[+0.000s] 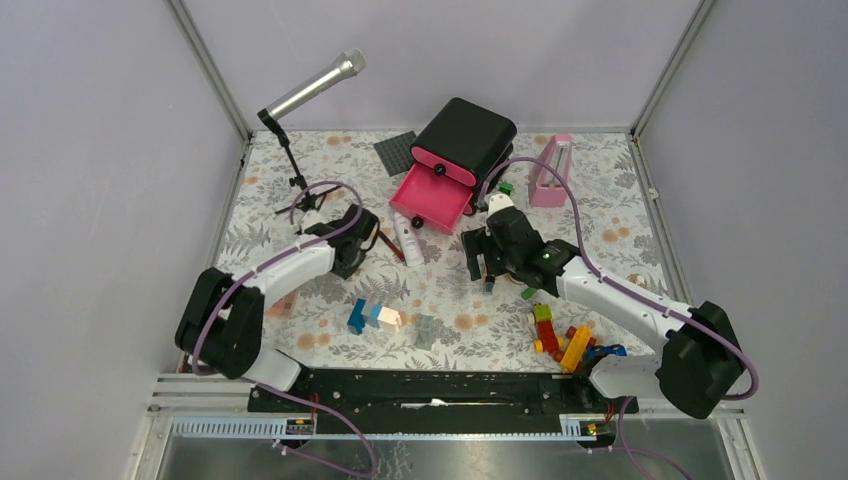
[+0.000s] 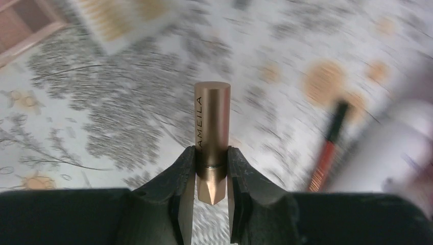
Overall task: Organize the makeup
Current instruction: Pick up the makeup from the center of the board, then place the makeup in the drawer.
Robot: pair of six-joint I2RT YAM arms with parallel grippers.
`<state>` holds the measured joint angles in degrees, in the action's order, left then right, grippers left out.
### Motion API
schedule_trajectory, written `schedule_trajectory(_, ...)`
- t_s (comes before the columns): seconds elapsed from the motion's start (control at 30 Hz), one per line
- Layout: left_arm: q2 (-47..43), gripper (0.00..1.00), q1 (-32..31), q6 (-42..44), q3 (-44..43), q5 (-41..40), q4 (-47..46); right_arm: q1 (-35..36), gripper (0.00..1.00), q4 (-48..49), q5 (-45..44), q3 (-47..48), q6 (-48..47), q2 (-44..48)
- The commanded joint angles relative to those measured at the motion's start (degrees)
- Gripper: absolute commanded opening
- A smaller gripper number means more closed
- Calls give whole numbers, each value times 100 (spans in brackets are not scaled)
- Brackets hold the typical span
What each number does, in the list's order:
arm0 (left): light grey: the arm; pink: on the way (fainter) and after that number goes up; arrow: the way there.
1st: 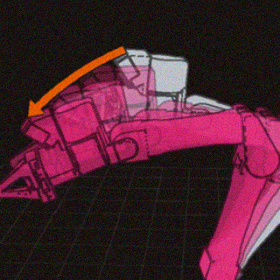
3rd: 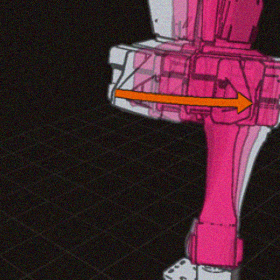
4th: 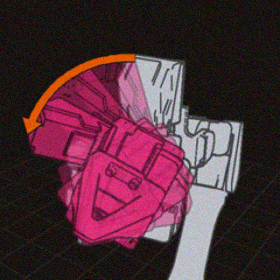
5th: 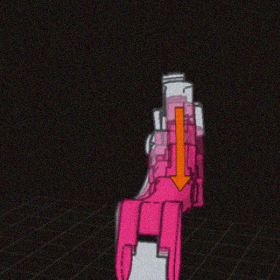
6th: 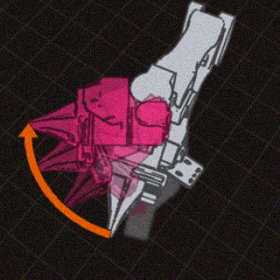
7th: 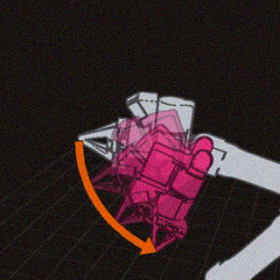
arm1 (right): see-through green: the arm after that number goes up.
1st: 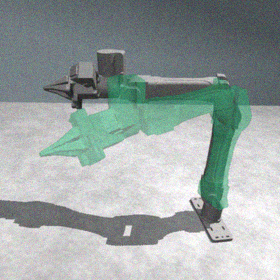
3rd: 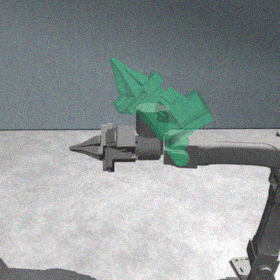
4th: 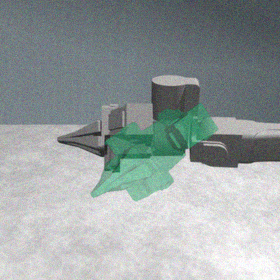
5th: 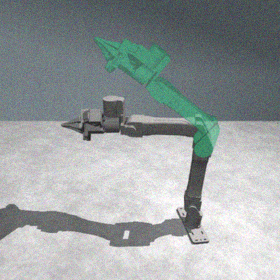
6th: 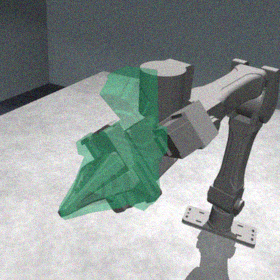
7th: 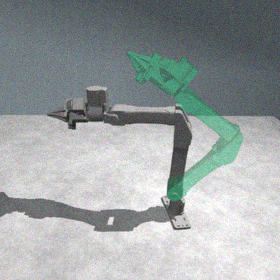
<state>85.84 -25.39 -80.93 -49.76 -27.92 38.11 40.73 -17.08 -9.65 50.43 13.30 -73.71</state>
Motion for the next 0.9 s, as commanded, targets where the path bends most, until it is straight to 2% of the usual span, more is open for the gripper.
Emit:
schedule_trajectory(0.0, -530, 0, -867, 1632, -999, -629, -626, 40, 92, 305, -232, -114, 75, 273)
schedule_trajectory(0.1, -287, 0, -1067, 2903, -1703, -340, -1213, 33, 92, 346, -260, -138, 154, 326)
schedule_trajectory(0.2, 161, 0, -1066, 4163, -2114, 492, -2075, 36, 92, 338, -289, -162, 184, 419)
schedule_trajectory(0.3, 867, 0, -1052, 4916, -2809, 953, -2191, 39, 92, 321, -382, -187, 198, 520)
schedule_trajectory(0.4, 1584, 0, -1017, 5332, -3594, 1295, -1891, 33, 93, 275, -405, -199, 212, 586)
schedule_trajectory(0.5, 2058, 0, -959, 5618, -3988, 1552, -1884, 37, 93, 249, -415, -203, 212, 612)
schedule_trajectory(0.87, 2711, 0, -593, 6708, -4641, 2039, -1791, 37, 93, 216, -301, -226, 294, 575)
